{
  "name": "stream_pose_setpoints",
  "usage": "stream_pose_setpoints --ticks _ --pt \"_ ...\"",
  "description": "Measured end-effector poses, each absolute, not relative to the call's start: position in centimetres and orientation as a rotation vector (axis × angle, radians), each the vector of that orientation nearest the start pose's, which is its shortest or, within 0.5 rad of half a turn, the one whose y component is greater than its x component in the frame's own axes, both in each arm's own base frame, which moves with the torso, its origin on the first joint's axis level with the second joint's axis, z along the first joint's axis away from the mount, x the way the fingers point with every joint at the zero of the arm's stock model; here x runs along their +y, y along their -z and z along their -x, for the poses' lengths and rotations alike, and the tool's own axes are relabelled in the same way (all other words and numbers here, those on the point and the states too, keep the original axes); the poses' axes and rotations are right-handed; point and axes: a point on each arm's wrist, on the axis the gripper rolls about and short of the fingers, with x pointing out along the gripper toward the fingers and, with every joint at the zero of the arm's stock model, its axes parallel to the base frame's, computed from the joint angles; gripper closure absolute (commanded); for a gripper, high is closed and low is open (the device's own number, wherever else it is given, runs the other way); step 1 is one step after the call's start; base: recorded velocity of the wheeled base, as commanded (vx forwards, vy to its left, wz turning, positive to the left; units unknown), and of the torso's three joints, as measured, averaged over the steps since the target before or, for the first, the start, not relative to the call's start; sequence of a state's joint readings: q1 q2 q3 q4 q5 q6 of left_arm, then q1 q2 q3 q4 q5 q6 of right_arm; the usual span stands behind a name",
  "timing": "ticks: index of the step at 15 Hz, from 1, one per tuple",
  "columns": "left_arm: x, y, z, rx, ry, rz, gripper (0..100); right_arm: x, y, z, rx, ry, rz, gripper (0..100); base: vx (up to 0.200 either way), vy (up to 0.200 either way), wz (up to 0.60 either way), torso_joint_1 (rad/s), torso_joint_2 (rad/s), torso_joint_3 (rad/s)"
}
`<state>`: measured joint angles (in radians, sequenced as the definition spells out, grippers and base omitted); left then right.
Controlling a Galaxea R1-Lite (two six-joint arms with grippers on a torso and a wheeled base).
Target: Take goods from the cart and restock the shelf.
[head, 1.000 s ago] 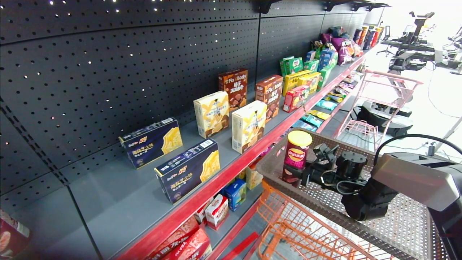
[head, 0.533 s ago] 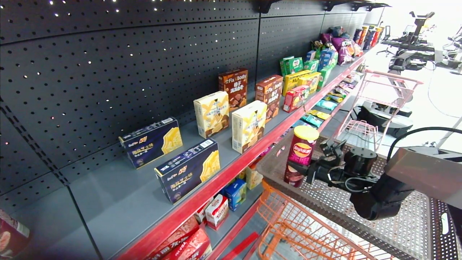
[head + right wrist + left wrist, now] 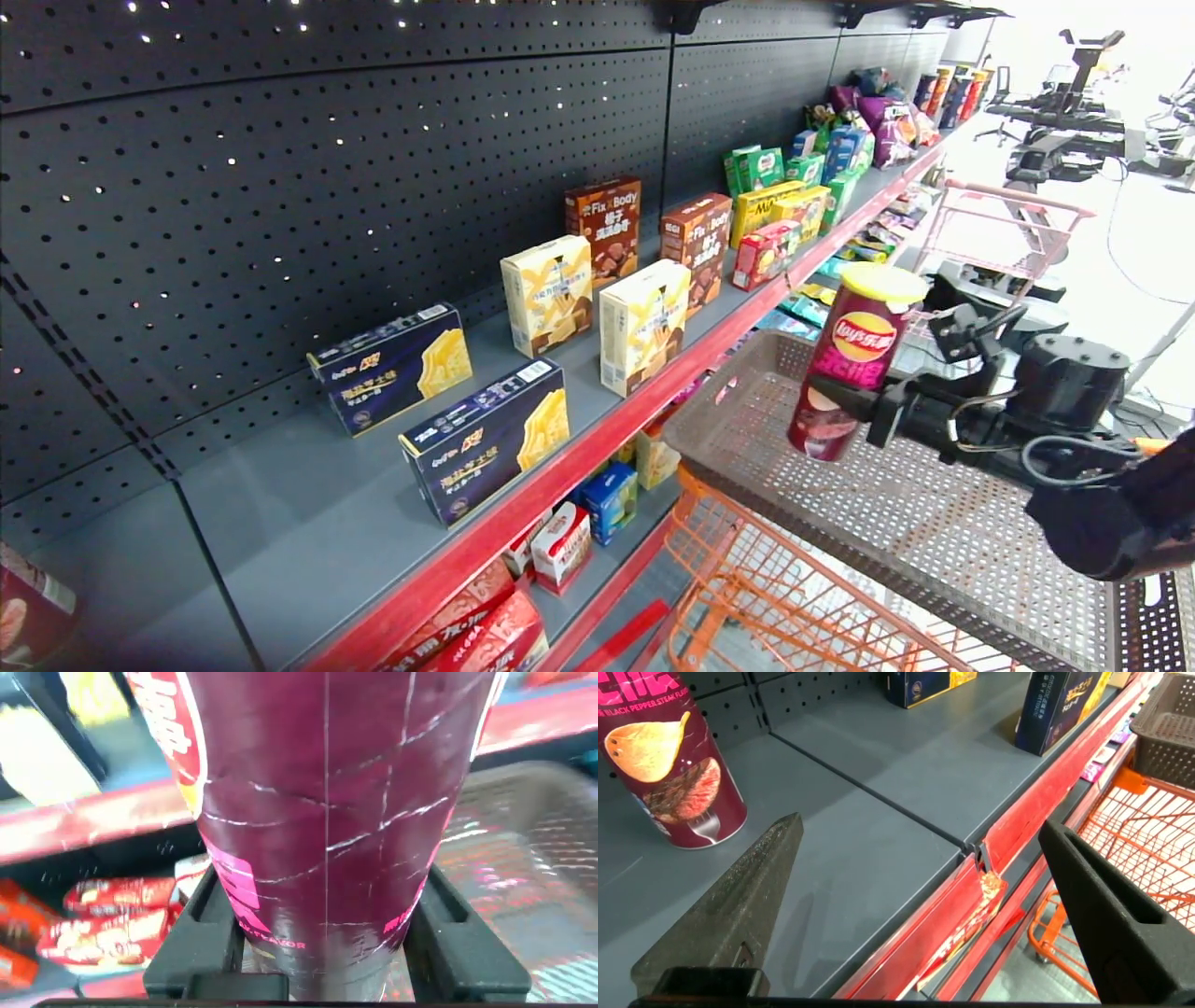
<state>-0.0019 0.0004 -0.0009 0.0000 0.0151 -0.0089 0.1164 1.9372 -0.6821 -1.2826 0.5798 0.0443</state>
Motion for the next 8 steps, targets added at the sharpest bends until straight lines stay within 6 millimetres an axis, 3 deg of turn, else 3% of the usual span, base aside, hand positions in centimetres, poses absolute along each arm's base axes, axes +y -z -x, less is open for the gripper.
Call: stream_pose_setpoints --ticks 4,6,8 --pt "0.0 -7.6 2.3 0.0 -0.013 0.009 0 3.9 -20.3 -23.8 -0.118 -0.616 -0.032 100 0.0 0.0 0.0 0.0 0.0 0.0" --pt "0.0 -7.6 2.3 0.0 -0.013 0.009 0 3.1 -21.2 -19.1 -0.121 -0.56 -0.04 100 0.0 0.0 0.0 0.0 0.0 0.0" --pt "0.0 -7.6 2.3 0.0 -0.013 0.009 0 2.3 -20.7 -14.9 -0.063 -0.482 -0.058 100 0.0 0.0 0.0 0.0 0.0 0.0"
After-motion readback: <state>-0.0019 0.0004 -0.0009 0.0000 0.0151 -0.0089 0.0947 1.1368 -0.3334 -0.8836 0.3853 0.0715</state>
